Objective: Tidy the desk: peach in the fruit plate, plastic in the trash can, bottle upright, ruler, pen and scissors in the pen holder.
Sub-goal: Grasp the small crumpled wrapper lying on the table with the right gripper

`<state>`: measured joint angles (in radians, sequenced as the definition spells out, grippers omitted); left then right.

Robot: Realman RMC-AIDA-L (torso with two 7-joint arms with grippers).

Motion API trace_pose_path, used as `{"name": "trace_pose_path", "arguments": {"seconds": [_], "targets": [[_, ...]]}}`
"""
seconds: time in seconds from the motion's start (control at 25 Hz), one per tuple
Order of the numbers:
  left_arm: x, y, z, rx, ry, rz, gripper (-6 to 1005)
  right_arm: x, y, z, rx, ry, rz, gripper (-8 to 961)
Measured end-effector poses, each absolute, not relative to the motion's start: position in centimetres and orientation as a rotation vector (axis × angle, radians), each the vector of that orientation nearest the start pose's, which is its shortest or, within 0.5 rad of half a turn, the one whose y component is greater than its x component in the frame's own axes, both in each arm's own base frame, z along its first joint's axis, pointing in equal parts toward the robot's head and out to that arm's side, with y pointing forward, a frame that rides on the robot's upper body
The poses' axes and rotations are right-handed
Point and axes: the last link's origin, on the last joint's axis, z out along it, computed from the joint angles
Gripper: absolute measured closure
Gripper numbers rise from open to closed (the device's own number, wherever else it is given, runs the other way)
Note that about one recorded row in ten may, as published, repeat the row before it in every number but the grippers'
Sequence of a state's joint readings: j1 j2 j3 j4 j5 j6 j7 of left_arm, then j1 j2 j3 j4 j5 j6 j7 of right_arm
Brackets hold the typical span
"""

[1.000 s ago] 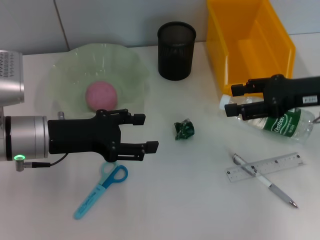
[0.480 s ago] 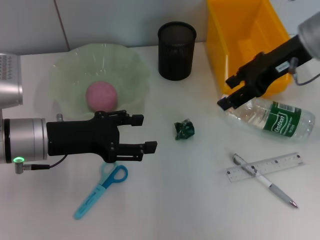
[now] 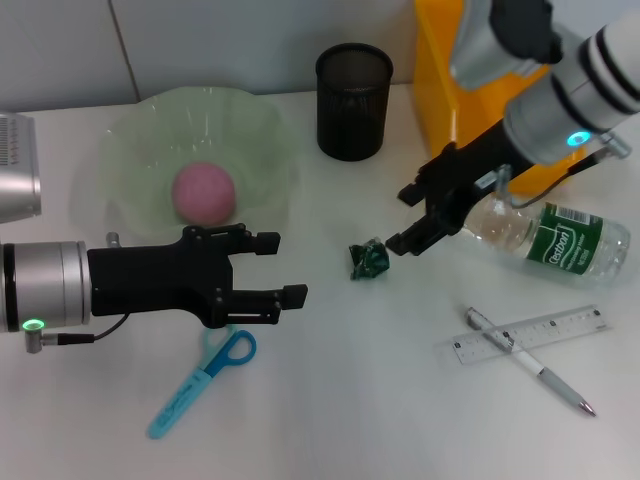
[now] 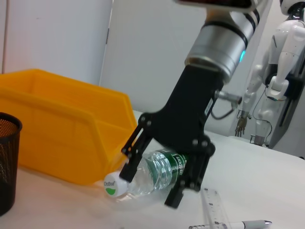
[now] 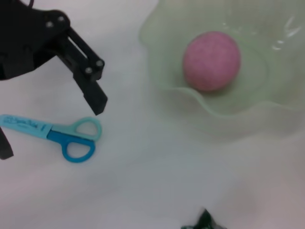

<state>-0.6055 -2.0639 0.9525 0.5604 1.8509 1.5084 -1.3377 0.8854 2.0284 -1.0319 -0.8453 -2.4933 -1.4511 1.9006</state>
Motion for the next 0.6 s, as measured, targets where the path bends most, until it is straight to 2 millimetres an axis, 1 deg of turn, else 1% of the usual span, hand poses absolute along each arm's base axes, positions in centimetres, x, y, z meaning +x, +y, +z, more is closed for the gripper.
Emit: {"name": "trace_pose_path", "arguments": {"seconds": [0.16,0.24,0.36,0.4,0.6], "targets": [[-22.6,33.6,-3.6,-2.906,-0.482,-0.707,188,17.8,41.1,-1.4,-2.883,0.409,-0.288,196],[-22.7,33.5,-3.6,-2.903,-0.486,-0.708,188,18.3,41.0,-2.4,-2.886,0.392,-0.29,196],[-22.7,33.5,-3.6,-2.902,-0.486,-0.708,188,18.4,41.0,-2.7,-2.886,0.389,-0.288,196],[-22.7,33.5,-3.6,-2.902,-0.486,-0.708,188,18.6,40.9,-3.1,-2.888,0.386,-0.287,196],[-22.7,33.5,-3.6,-2.902,-0.486,-0.708,188,19.0,41.0,-3.8,-2.879,0.372,-0.291,196]]}}
